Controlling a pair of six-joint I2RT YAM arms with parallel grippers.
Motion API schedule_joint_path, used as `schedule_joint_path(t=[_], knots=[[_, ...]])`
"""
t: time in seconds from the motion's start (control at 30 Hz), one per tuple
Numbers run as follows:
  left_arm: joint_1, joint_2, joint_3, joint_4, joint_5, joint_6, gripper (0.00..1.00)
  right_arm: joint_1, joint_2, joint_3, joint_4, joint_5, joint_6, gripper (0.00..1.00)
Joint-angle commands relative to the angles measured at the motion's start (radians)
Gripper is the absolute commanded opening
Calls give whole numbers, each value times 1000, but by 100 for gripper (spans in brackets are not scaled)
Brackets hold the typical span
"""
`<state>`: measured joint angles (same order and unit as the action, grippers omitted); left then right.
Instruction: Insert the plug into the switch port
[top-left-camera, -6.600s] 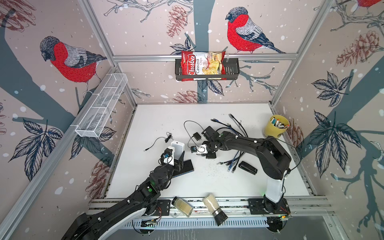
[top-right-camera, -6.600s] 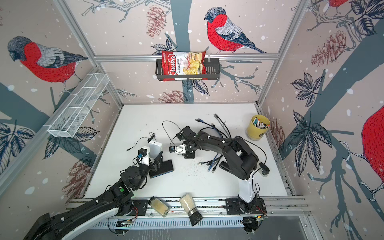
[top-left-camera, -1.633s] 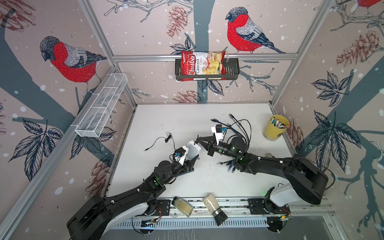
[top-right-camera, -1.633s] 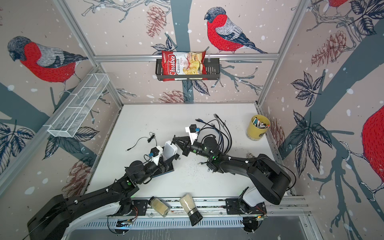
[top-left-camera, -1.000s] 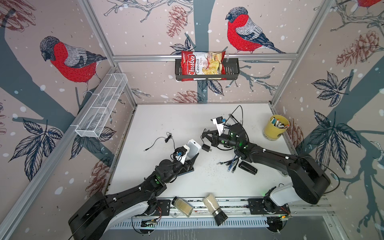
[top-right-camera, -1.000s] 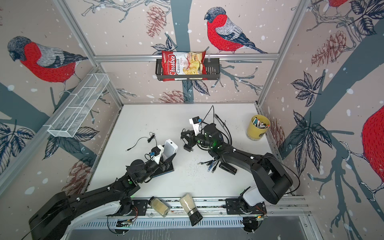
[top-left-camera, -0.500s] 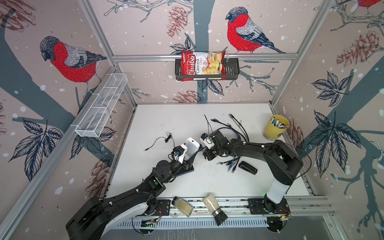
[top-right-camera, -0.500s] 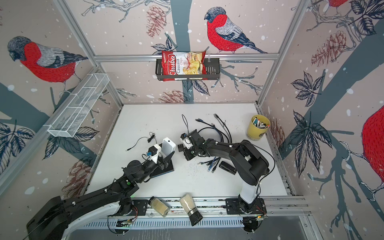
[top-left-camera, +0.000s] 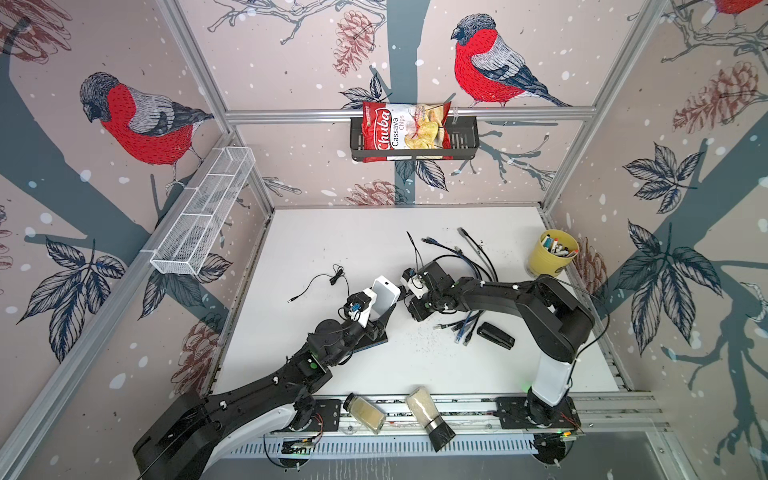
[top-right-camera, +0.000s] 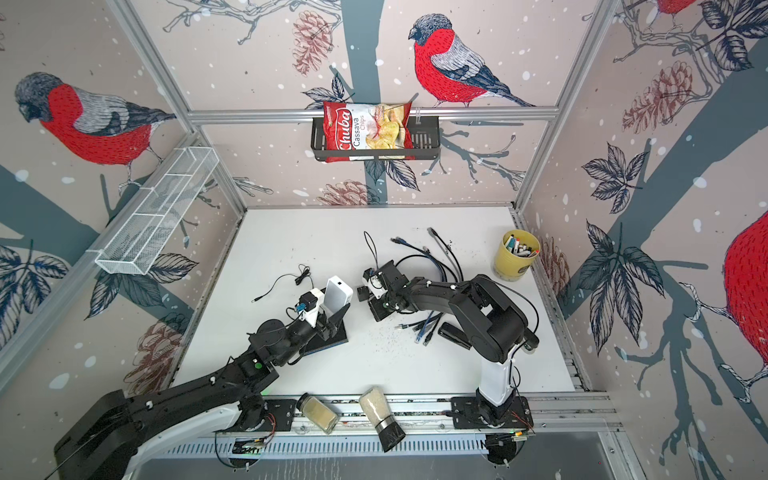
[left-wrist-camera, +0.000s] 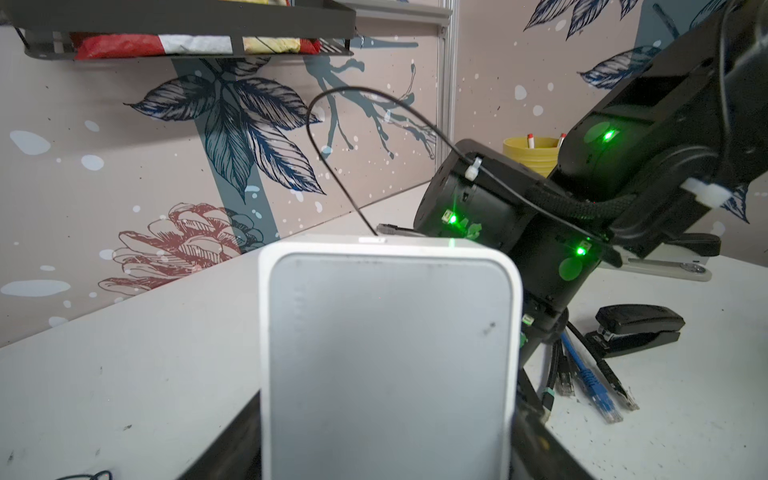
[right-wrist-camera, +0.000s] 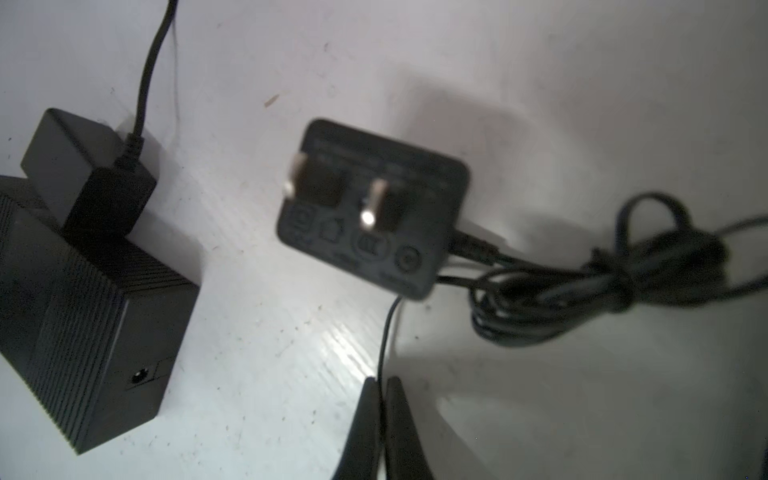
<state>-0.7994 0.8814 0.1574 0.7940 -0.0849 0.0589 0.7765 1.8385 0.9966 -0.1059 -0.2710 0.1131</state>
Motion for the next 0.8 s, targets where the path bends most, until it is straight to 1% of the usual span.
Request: schedule_joint_path(t=[0.0, 0.1, 0.27, 0.43, 0.6, 0.63, 0.67, 0.77], knots=[[2, 17, 43, -44, -21, -31, 15, -49, -39, -37, 22, -15, 57, 0], [2, 54, 102, -142, -17, -65, 15, -102, -97, -74, 67, -30, 92, 0], [3, 139, 213, -296, -12, -121, 16, -176, -201, -112, 122, -5, 145, 0], [17, 215, 297, -389, -2, -180, 16, -227, -302, -130, 178, -15, 187, 0], [35, 333, 411, -515, 36, -218, 16, -271, -402, -160, 239, -23, 229, 0], [37, 362, 438, -543, 34, -224, 16, -277, -426, -170, 256, -18, 236, 0], [38, 390, 463, -578, 13, -242, 14, -286, -450, -177, 268, -8, 247, 0], [47, 449, 526, -643, -35, -267, 14, -299, -520, -197, 301, 13, 255, 0]])
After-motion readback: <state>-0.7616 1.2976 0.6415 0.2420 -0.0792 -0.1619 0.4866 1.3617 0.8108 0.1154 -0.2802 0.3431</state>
